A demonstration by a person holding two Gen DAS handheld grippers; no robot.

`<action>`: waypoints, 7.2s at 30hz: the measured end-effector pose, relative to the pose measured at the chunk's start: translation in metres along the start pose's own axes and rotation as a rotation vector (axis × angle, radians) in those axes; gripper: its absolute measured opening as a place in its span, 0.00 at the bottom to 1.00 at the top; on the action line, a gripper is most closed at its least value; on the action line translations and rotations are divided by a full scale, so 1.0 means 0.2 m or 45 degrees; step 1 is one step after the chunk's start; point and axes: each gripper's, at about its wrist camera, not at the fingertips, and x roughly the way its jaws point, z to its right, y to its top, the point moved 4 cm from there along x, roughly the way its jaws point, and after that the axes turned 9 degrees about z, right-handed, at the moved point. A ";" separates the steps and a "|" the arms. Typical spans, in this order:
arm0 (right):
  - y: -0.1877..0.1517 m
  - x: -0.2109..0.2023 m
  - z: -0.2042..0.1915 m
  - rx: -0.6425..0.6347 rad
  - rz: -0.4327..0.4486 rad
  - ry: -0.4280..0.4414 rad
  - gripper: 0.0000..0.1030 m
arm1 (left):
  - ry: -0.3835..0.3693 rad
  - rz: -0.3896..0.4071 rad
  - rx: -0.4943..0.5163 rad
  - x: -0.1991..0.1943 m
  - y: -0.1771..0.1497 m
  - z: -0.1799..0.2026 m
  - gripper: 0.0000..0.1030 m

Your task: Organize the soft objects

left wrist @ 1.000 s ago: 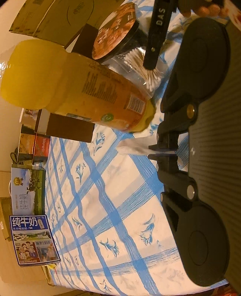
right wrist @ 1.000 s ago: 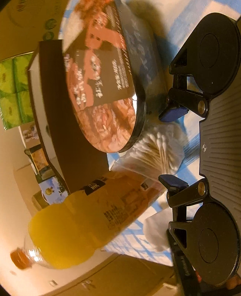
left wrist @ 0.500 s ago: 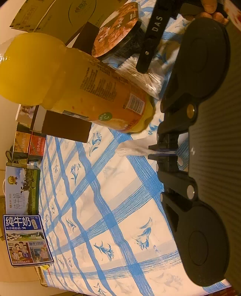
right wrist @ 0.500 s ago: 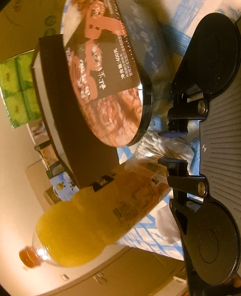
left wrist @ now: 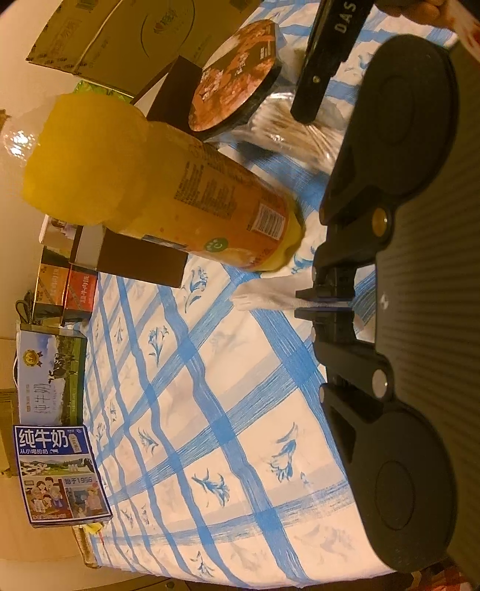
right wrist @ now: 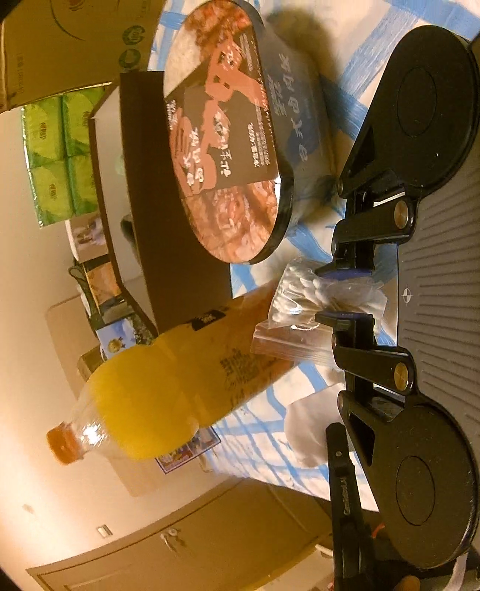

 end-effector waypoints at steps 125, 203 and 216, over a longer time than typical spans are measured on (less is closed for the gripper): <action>1.09 0.78 0.63 -0.144 -0.190 -0.205 0.62 | -0.441 -0.095 0.682 1.08 1.09 0.46 0.29; 0.02 -1.08 -0.02 -0.061 -0.189 -0.166 0.83 | 0.026 -0.016 0.244 -1.03 -0.19 0.64 0.69; -0.20 -1.25 -0.11 -0.130 -0.239 -0.239 0.83 | 0.030 -0.109 0.224 -1.18 -0.45 0.62 0.69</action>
